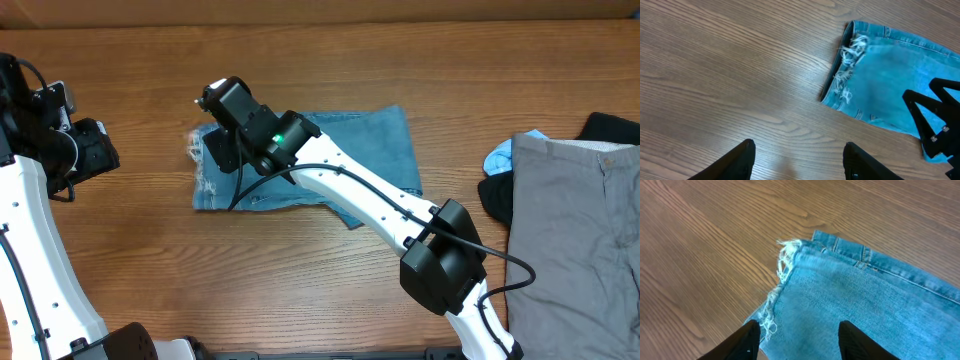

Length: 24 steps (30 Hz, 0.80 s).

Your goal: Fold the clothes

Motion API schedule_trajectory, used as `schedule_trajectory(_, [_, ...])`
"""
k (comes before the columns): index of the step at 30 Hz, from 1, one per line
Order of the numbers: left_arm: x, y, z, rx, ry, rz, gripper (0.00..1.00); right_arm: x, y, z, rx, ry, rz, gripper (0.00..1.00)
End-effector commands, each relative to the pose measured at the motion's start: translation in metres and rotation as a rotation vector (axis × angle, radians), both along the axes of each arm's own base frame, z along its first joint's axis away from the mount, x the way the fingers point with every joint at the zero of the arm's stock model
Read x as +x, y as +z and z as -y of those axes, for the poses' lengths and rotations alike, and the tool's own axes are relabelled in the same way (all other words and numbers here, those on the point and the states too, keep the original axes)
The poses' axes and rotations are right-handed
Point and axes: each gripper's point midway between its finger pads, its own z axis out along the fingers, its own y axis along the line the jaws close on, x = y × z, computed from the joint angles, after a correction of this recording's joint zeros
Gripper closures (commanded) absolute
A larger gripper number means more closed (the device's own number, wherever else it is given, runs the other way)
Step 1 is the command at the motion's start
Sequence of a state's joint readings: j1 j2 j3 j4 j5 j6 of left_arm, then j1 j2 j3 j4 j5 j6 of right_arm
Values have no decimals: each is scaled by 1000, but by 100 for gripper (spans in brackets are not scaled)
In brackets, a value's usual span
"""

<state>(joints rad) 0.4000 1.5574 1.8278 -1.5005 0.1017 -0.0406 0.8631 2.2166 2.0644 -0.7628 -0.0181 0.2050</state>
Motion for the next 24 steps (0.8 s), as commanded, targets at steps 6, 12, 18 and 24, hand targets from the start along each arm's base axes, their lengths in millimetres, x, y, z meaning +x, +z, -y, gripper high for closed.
schedule_trajectory(6, [6, 15, 6, -2, -42, 72, 49, 33, 86, 63, 56, -144, 105, 52])
schedule_trajectory(12, [26, 12, 57, -187, -311, 162, 62, 55, 108, 148, 90, -383, -6, 59])
schedule_trajectory(18, [35, -53, 113, -252, -548, 37, 74, 47, 92, 222, 131, -474, -290, 65])
schedule_trajectory(24, [39, -141, 151, -288, -658, -78, 79, 16, 41, 246, 33, -490, -492, 68])
